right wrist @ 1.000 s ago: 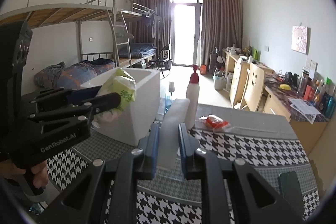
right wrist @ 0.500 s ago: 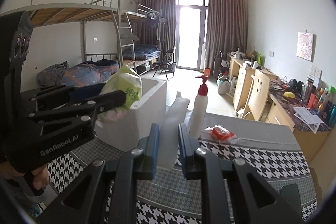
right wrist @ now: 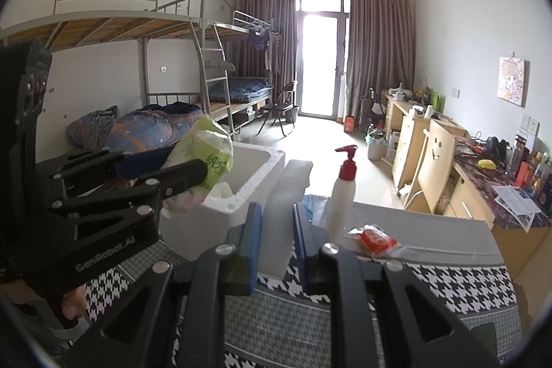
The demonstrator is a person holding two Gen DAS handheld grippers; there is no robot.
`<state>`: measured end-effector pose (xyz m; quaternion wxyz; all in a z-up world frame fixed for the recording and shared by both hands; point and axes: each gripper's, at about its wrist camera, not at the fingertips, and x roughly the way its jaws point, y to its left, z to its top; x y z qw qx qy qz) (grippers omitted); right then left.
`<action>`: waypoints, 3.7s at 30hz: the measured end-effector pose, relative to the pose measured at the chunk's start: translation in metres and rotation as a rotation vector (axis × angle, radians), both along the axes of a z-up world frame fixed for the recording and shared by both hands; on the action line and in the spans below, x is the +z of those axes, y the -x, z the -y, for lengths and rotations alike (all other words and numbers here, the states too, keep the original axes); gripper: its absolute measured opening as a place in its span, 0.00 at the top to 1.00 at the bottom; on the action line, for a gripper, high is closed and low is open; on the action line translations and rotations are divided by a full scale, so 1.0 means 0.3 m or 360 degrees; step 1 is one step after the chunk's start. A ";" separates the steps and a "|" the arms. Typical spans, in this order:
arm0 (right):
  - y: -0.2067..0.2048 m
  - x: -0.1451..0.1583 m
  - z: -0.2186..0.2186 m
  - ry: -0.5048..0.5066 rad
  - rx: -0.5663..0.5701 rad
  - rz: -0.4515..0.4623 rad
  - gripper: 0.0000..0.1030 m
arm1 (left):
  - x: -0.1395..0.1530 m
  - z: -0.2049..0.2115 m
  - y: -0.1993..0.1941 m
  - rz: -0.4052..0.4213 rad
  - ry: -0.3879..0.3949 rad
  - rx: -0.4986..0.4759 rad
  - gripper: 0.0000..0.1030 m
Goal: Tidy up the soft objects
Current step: 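Carry the tissue pack and foam stick toward the foam box with both grippers, then lower the tissue pack into the box with the left gripper while the right lowers the foam stick, then open both grippers and withdraw them up from the foam box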
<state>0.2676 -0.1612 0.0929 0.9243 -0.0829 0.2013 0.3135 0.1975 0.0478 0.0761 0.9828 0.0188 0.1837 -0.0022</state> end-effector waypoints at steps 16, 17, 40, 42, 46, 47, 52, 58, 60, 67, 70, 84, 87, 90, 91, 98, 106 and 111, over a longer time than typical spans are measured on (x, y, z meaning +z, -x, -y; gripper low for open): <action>-0.088 0.014 -0.102 0.0029 0.0107 -0.0009 0.79 | -0.002 -0.092 -0.069 -0.0043 -0.0003 0.0137 0.69; -0.093 0.013 -0.106 0.0027 0.0115 -0.0013 0.79 | -0.002 -0.097 -0.073 -0.0042 -0.0003 0.0144 0.69; -0.176 -0.014 -0.205 0.0084 0.0187 -0.0033 0.79 | -0.083 -0.276 -0.239 -0.0250 0.0077 0.0226 0.26; -0.188 -0.014 -0.205 0.0094 0.0184 -0.0033 0.79 | -0.084 -0.284 -0.231 -0.0246 0.0071 0.0260 0.26; -0.202 -0.018 -0.203 0.0092 0.0179 -0.0040 0.79 | -0.068 -0.294 -0.202 -0.0212 0.0079 0.0278 0.17; -0.205 -0.018 -0.204 0.0093 0.0177 -0.0041 0.79 | -0.064 -0.297 -0.195 -0.0202 0.0085 0.0284 0.12; -0.214 -0.015 -0.220 0.0089 0.0189 -0.0052 0.79 | -0.037 -0.298 -0.165 -0.0139 0.0049 0.0309 0.06; -0.222 -0.015 -0.224 0.0083 0.0205 -0.0056 0.79 | -0.031 -0.294 -0.144 -0.0114 0.0031 0.0382 0.01; -0.224 -0.016 -0.228 0.0078 0.0216 -0.0063 0.79 | -0.030 -0.298 -0.143 -0.0111 0.0017 0.0395 0.01; -0.236 -0.024 -0.245 0.0083 0.0242 -0.0087 0.79 | -0.024 -0.332 -0.117 -0.0100 0.0027 0.0450 0.01; -0.246 -0.026 -0.257 0.0083 0.0253 -0.0105 0.79 | -0.028 -0.349 -0.107 -0.0101 0.0043 0.0466 0.01; -0.312 -0.056 -0.290 0.0077 0.0220 -0.0218 0.34 | -0.041 -0.366 -0.092 -0.0111 0.0056 0.0487 0.01; -0.306 -0.048 -0.276 0.0052 0.0194 -0.0196 0.30 | -0.041 -0.366 -0.096 -0.0116 0.0054 0.0481 0.01; -0.297 -0.039 -0.261 0.0045 0.0189 -0.0185 0.30 | -0.040 -0.361 -0.091 -0.0108 0.0052 0.0473 0.01; -0.293 -0.036 -0.257 0.0051 0.0189 -0.0178 0.30 | -0.040 -0.359 -0.091 -0.0109 0.0051 0.0470 0.01; -0.249 -0.017 -0.231 0.0065 0.0176 -0.0121 0.26 | -0.032 -0.330 -0.069 -0.0096 0.0054 0.0453 0.01; -0.204 0.010 -0.176 0.0000 0.0175 -0.0071 0.11 | -0.010 -0.285 -0.032 -0.0065 0.0061 0.0399 0.01; -0.169 0.013 -0.140 -0.0008 0.0160 -0.0040 0.11 | 0.000 -0.263 -0.005 -0.0049 0.0057 0.0392 0.01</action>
